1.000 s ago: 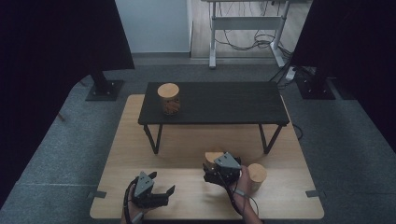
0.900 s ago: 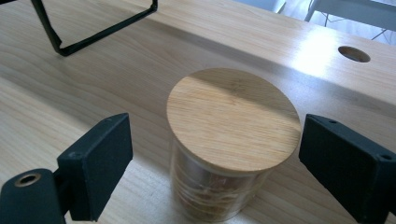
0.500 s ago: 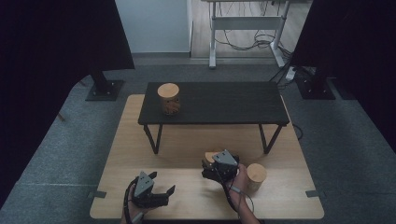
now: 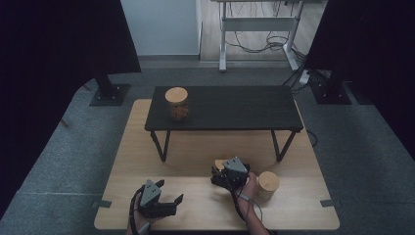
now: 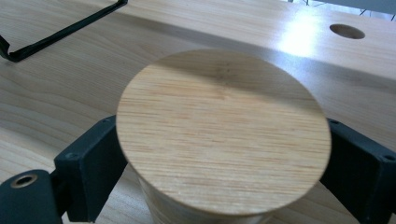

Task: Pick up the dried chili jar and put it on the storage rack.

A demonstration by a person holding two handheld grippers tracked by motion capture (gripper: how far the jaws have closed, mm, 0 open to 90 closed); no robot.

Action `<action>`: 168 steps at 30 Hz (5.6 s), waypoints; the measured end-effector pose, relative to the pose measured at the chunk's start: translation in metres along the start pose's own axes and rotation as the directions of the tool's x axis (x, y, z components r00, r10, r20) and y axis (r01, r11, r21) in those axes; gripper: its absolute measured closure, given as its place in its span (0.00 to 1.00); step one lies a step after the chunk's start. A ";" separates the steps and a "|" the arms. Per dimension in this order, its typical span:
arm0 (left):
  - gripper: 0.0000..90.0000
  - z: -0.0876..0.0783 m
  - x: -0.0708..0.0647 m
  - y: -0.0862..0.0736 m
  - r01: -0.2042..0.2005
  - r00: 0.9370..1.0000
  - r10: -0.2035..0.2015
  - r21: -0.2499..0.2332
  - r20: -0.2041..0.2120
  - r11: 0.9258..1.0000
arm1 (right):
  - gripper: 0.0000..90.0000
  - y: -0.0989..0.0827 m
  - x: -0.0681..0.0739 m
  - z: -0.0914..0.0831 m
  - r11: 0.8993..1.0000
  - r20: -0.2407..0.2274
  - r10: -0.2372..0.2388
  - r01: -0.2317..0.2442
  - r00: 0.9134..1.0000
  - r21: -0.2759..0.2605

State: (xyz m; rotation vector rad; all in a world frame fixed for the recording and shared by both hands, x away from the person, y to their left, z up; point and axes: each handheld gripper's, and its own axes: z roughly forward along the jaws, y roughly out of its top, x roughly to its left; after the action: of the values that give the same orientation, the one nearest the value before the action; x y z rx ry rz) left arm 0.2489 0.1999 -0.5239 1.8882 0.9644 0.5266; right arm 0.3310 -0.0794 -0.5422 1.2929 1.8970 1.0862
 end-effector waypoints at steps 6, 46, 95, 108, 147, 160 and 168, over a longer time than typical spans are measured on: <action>0.10 0.000 0.000 0.000 0.001 1.000 -0.001 0.001 0.001 1.000 | 0.10 -0.003 -0.001 0.005 1.000 0.002 0.017 -0.017 1.000 0.013; 0.10 0.001 0.001 -0.001 0.001 1.000 -0.001 0.002 0.005 1.000 | 0.28 -0.008 -0.001 0.013 0.999 -0.036 0.029 -0.028 0.999 0.036; 0.10 0.000 0.002 -0.001 0.002 1.000 -0.002 0.000 0.002 1.000 | 0.28 0.014 0.009 -0.039 0.997 -0.126 -0.052 0.043 0.991 -0.069; 0.10 0.000 0.002 -0.001 0.001 1.000 -0.001 0.000 0.000 1.000 | 0.28 0.021 0.001 -0.055 0.995 -0.141 -0.057 0.044 0.988 -0.089; 0.10 0.001 0.003 -0.002 0.001 1.000 -0.001 0.005 0.002 1.000 | 0.28 0.041 -0.011 -0.094 0.982 -0.212 -0.133 0.100 0.968 -0.161; 0.10 0.001 0.002 -0.002 0.001 1.000 -0.001 0.006 -0.001 1.000 | 0.28 0.057 -0.010 -0.102 0.976 -0.245 -0.162 0.118 0.956 -0.185; 0.10 0.001 0.003 -0.001 0.006 1.000 -0.006 0.002 -0.008 1.000 | 0.28 0.064 -0.011 -0.102 0.975 -0.251 -0.169 0.124 0.953 -0.185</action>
State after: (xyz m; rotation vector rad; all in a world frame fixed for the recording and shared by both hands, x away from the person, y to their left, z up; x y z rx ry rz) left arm 0.2507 0.2021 -0.5255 1.8855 0.9755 0.5306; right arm 0.2799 -0.1076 -0.4356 0.9340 2.0079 1.3629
